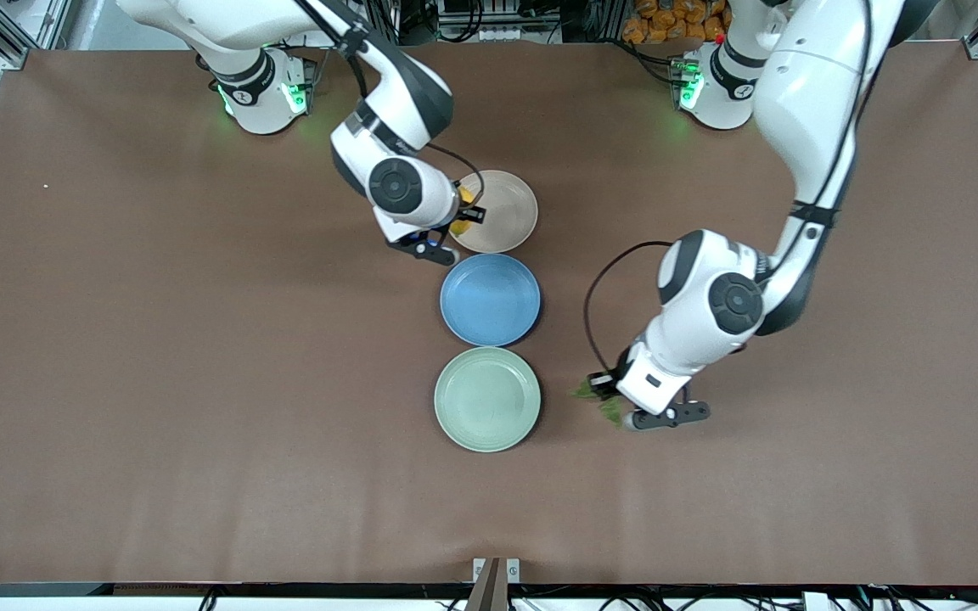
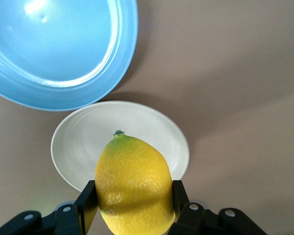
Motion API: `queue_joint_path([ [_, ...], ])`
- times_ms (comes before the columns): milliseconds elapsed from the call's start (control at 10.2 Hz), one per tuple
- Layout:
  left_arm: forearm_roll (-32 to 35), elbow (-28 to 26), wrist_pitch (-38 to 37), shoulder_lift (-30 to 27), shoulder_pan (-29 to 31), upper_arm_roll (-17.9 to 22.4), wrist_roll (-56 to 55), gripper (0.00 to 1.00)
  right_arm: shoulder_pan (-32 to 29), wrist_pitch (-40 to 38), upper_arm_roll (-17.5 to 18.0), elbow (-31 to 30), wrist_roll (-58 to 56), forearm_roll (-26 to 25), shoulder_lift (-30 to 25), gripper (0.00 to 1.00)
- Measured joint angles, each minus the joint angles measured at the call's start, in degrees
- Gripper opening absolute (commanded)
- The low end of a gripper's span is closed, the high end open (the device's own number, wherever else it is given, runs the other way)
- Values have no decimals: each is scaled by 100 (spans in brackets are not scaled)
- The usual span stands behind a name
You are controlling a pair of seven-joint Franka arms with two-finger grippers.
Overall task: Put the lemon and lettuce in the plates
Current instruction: 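Carry the lemon toward the beige plate while the left gripper carries lettuce, then release the lemon onto the beige plate while the left gripper drops lettuce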
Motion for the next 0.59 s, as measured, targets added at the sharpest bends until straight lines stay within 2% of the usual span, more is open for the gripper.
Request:
queue_joint_path([
  [195, -303, 0, 907, 309, -326, -12, -549, 0, 207, 470, -7, -28, 268, 0, 242, 0],
  [488, -549, 64, 2125, 713, -763, -21, -1252, 0, 265, 689, -10, -28, 504, 0, 447, 0],
  [585, -564, 162, 2398, 876, -902, -21, -1487, 19, 307, 728, -11, -27, 558, 0, 494, 0],
])
